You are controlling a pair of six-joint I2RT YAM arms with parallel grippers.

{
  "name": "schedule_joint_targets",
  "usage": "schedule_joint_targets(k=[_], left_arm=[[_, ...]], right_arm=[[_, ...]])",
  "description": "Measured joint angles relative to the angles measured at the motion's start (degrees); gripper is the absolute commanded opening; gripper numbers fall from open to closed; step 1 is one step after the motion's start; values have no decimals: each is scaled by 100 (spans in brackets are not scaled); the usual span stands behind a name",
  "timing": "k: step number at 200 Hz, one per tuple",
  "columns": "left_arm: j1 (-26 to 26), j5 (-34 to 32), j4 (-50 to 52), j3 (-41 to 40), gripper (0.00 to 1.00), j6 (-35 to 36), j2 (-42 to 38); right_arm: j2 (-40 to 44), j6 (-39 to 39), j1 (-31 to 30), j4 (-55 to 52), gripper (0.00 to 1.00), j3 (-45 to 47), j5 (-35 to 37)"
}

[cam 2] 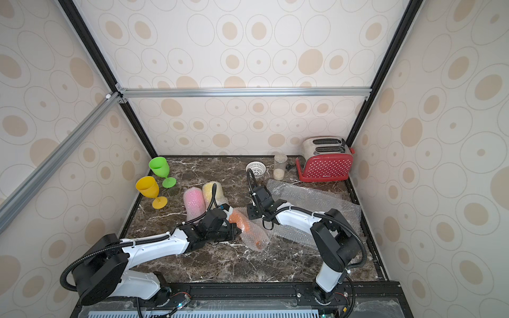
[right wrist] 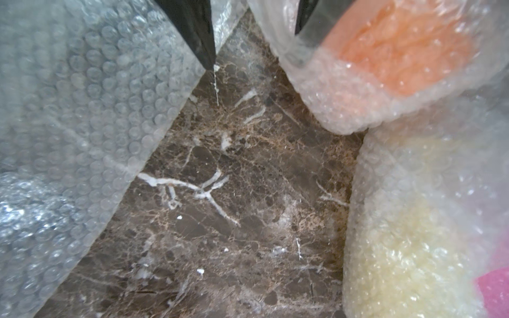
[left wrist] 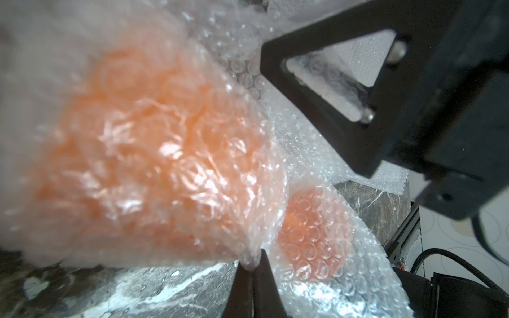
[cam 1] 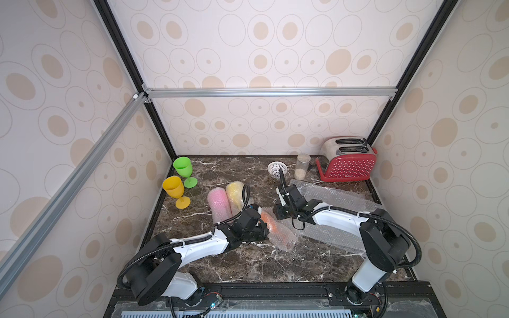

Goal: Unpack wine glasses from bubble wrap
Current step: Unwrap the bubble wrap at the center of the board.

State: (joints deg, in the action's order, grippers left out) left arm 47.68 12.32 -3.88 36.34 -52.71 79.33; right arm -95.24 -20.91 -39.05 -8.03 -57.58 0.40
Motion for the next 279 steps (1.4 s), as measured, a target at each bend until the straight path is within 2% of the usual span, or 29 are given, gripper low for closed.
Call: schedule_joint_targets(k=[23,67,103,125,159,180,189,239,250,271,279], left_arm=[[0,4,35,0,0,136,-2],[0,44,225,2,0,448,-7],[0,61,323,46,0,616,-7],[-2,61,372,66,0,688,-26],[0,61,389,68,0,739,-70],[0,63,398,72,0,765,-72],[0,68,400,76,0,780,-72],[-4,83,474,151,0,870,-74],[-17,85,494,151,0,870,-85],[-79,85,498,151,0,870,-155],[-103,85,511,151,4,868,-197]], right_arm=[[428,293,260,-90,61,264,-586],[1117,761,962,-229,61,656,-1709],[1180,1167,1014,-363,62,839,-2424],[1172,1451,970,-404,62,839,-2612],[745,1860,868,-507,60,640,-2455],[424,1991,776,-540,55,516,-2330],[321,2031,695,-557,49,468,-2269],[168,1950,424,-466,5,385,-2083],[205,1878,424,-389,0,439,-2028],[402,1722,435,-243,0,649,-1945],[520,1626,435,-184,0,748,-1943]])
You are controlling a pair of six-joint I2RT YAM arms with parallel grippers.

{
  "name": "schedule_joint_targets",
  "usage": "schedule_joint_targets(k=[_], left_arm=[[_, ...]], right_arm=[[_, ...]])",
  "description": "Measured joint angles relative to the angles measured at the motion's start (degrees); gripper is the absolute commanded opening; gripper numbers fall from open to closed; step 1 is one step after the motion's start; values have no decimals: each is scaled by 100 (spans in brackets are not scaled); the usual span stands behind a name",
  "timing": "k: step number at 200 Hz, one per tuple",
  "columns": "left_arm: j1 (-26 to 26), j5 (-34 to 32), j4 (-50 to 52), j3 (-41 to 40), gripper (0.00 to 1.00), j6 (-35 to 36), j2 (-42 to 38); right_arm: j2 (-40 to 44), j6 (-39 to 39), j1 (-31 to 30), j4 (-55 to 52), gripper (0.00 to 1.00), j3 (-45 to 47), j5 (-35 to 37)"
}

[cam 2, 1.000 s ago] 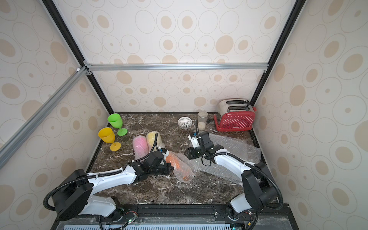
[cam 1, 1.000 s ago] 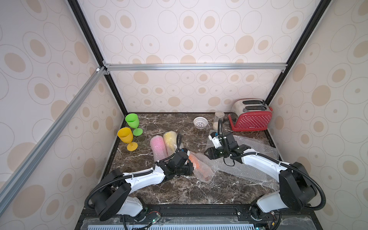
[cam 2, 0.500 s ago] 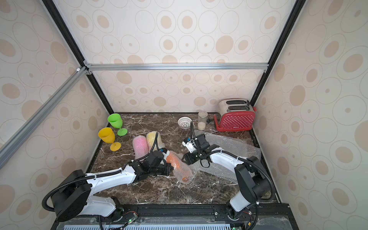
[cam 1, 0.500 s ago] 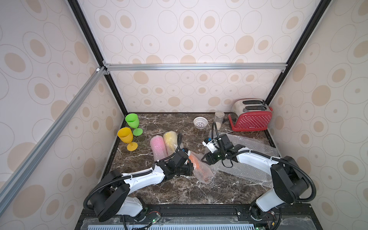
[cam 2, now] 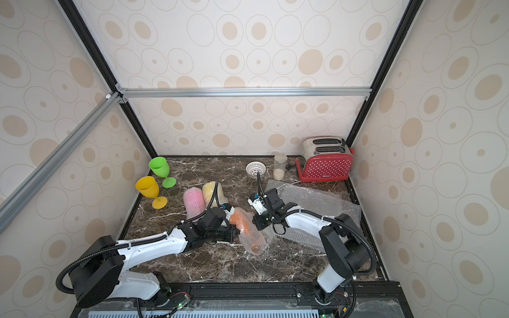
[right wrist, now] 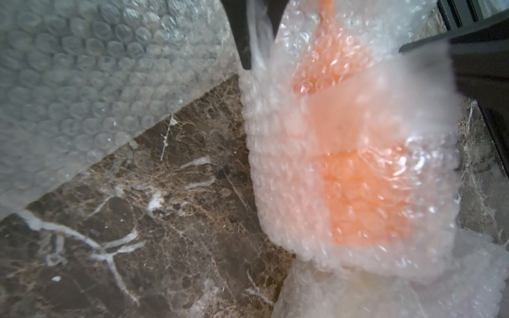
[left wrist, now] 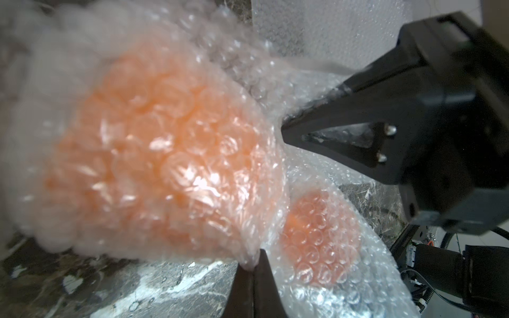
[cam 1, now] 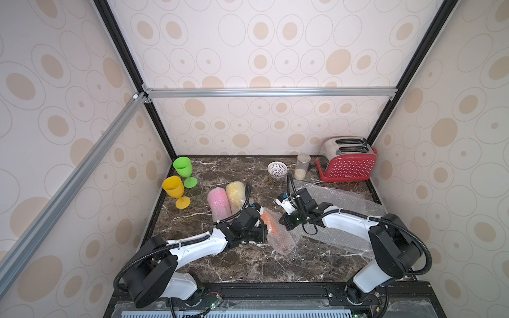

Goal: Unpack wine glasses from bubble wrap
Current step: Unwrap the bubble wrap at the center of the board.

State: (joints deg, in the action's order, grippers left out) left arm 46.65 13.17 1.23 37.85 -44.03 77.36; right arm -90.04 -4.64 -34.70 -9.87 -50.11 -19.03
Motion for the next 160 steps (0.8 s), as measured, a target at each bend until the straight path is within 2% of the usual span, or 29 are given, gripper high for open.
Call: schedule_joint_targets(k=[32,51,116,160], left_arm=[[-157,-11,153,0,31,28,-203],[-269,-68,350,22,42,46,-354],[-404,-160,756,175,57,68,-693],[-413,271,70,103,58,-208,-839]], right_arm=[[437,-385,0,133,0,236,-20],[695,-614,0,251,0,378,-50],[1108,-1331,0,699,0,662,-487],[1113,-1882,0,1335,0,957,-901]])
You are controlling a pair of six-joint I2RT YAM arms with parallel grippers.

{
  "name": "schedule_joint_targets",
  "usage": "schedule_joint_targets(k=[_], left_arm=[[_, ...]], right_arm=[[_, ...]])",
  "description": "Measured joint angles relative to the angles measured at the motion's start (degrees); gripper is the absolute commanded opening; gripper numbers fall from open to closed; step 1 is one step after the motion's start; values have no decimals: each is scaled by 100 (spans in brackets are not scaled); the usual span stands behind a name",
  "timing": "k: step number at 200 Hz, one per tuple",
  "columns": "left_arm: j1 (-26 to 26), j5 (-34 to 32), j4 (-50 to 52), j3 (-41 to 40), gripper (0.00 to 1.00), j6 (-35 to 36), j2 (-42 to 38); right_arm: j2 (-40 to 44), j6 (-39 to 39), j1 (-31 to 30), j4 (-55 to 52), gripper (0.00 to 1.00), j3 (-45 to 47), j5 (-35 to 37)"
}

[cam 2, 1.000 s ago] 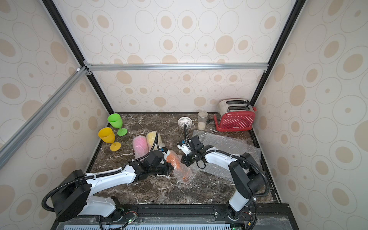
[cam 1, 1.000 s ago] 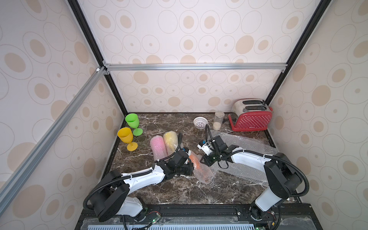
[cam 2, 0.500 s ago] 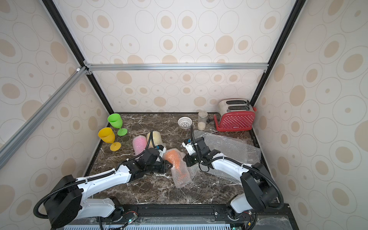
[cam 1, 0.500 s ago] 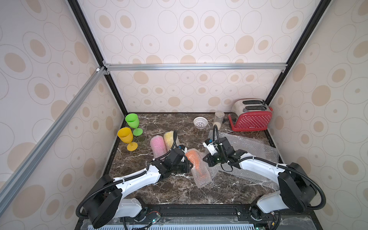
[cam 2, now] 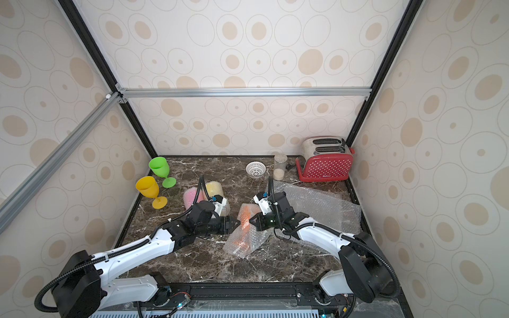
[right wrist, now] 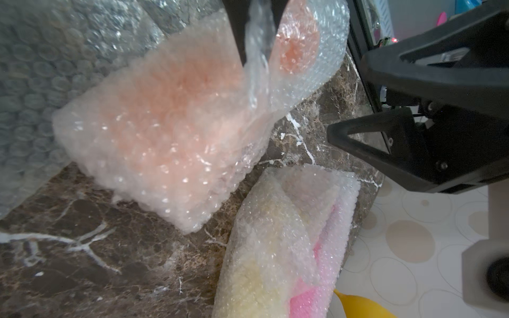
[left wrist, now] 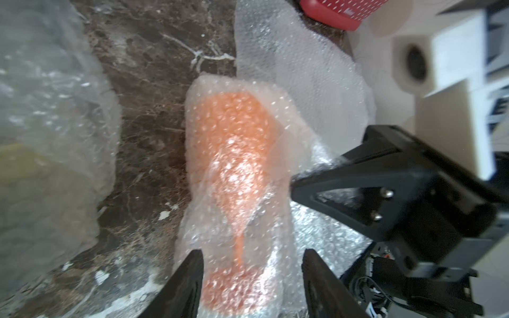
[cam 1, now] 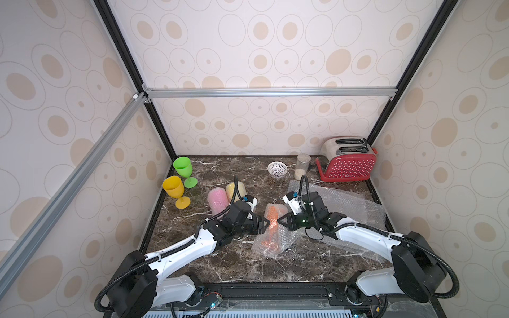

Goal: Unpack wine glasses from bubble wrap
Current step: Unwrap the bubble wrap at the center of the board.

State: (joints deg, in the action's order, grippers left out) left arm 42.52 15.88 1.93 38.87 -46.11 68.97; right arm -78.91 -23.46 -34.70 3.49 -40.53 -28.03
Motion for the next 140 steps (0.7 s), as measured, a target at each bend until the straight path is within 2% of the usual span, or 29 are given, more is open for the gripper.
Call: schedule_joint_targets(k=[45,103,118,140], left_arm=[[39,334,-361,-289,58,-120,142],[249,286,-267,-295,59,-39,678],[286,238,-264,-295,55,-9,826],[328,168,-254,-295,43,57,1005]], right_arm=[[-70,-363,-2,503,0,66,-280],[-260,-542,-4,726,0,63,-372],[-273,-562,-11,726,0,63,-369],[-273,-564,-22,723,0,63,-365]])
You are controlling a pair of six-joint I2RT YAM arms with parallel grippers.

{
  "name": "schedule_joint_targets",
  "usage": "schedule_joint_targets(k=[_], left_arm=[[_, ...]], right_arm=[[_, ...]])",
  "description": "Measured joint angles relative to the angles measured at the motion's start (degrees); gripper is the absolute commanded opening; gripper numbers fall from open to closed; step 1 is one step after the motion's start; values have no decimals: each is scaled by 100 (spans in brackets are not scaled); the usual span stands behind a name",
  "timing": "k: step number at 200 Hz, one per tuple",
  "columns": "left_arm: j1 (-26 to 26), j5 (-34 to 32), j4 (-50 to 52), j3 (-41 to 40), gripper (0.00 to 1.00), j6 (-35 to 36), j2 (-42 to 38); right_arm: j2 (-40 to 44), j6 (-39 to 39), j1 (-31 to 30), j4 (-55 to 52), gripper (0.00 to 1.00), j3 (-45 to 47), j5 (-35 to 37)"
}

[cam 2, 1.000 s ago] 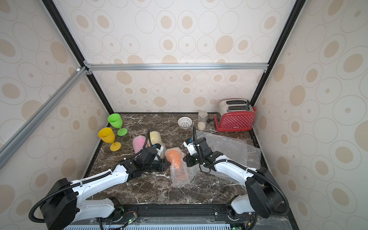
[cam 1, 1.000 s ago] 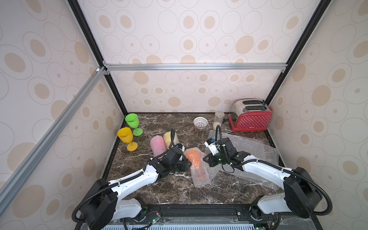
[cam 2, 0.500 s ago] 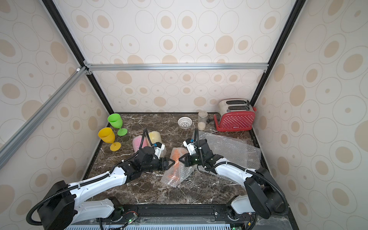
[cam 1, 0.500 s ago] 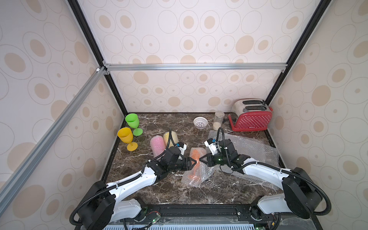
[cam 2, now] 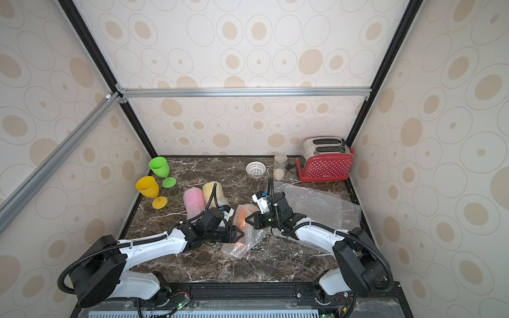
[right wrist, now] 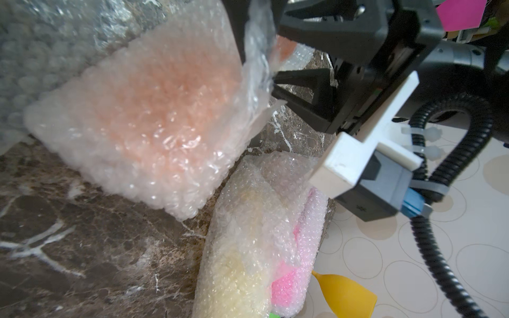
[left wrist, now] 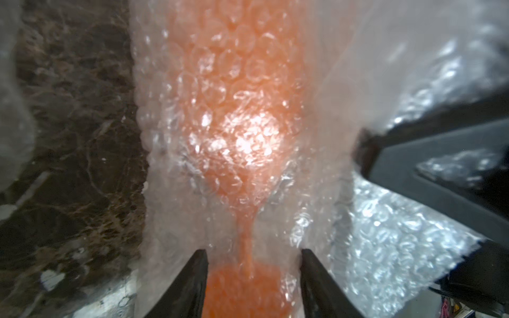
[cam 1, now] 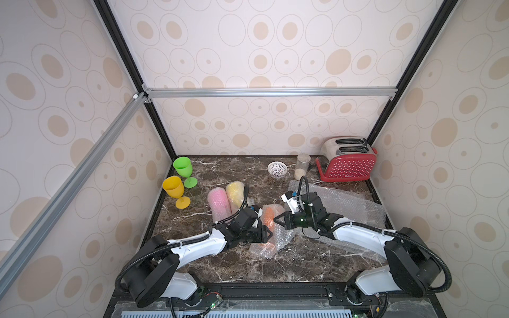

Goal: Unpack wine glasses from bubble wrap
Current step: Unwrap the bubble wrap at the center of the board.

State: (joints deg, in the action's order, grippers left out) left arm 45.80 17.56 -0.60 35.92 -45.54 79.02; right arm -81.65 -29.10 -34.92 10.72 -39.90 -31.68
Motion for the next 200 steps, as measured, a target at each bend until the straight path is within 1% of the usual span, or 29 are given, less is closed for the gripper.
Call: schedule_joint_targets(k=[7,13,33,41,48,82,115,153,200], left_arm=[[4,-13,2,0,36,9,35],[4,-24,2,0,31,20,52],[13,-83,2,0,11,42,68],[15,-109,2,0,5,59,68],[20,-133,4,0,1,55,68],[22,-271,39,-24,0,24,-46],[-26,-376,20,-262,0,-59,-363],[-195,-398,-22,-520,0,-203,-662],[-531,-358,-127,-905,0,-455,-1161]], right_arm=[[0,0,-4,0,0,0,9],[0,0,-7,-2,0,-2,24],[0,22,-7,-79,0,-17,85],[4,46,-9,-151,0,-35,138],[17,72,-9,-216,0,-42,190],[334,199,2,-723,0,-48,605],[723,243,179,-1161,0,-46,907],[1156,214,494,-1690,0,61,1248],[1670,129,868,-2363,0,234,1609]])
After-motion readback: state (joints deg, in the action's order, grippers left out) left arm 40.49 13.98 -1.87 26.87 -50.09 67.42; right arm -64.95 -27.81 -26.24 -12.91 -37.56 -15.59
